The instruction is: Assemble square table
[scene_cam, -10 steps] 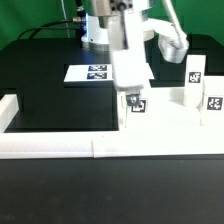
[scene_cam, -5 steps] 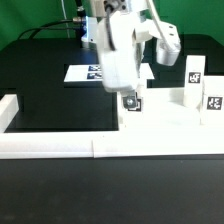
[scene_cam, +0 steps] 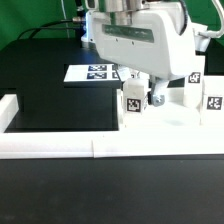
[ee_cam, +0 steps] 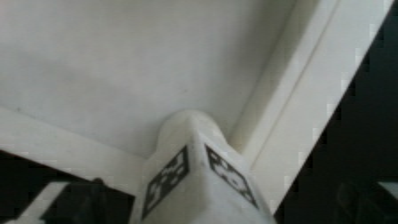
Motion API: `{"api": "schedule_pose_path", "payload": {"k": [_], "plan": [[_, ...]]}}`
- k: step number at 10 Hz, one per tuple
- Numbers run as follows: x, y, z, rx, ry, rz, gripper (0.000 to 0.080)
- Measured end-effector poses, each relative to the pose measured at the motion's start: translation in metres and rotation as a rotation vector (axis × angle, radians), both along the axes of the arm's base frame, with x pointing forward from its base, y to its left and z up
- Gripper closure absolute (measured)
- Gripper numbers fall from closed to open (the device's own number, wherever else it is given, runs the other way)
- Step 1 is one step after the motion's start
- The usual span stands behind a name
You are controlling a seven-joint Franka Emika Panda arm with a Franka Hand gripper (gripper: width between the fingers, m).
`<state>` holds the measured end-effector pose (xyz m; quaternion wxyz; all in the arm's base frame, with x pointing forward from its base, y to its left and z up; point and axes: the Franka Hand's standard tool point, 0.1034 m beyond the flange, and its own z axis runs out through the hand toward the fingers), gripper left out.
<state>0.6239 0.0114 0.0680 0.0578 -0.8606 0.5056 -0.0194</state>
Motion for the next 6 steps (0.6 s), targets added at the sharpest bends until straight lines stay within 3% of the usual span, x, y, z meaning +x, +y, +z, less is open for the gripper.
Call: {"api": "schedule_pose_path", "payload": {"k": [3, 6], "plan": [[0.0005, 0.0000, -0.0042, -0.065, -0.045, 0.523, 0.0151], [0.0000, -0.0003, -0.0050, -0.072, -0.042, 0.551, 0.0194]]}}
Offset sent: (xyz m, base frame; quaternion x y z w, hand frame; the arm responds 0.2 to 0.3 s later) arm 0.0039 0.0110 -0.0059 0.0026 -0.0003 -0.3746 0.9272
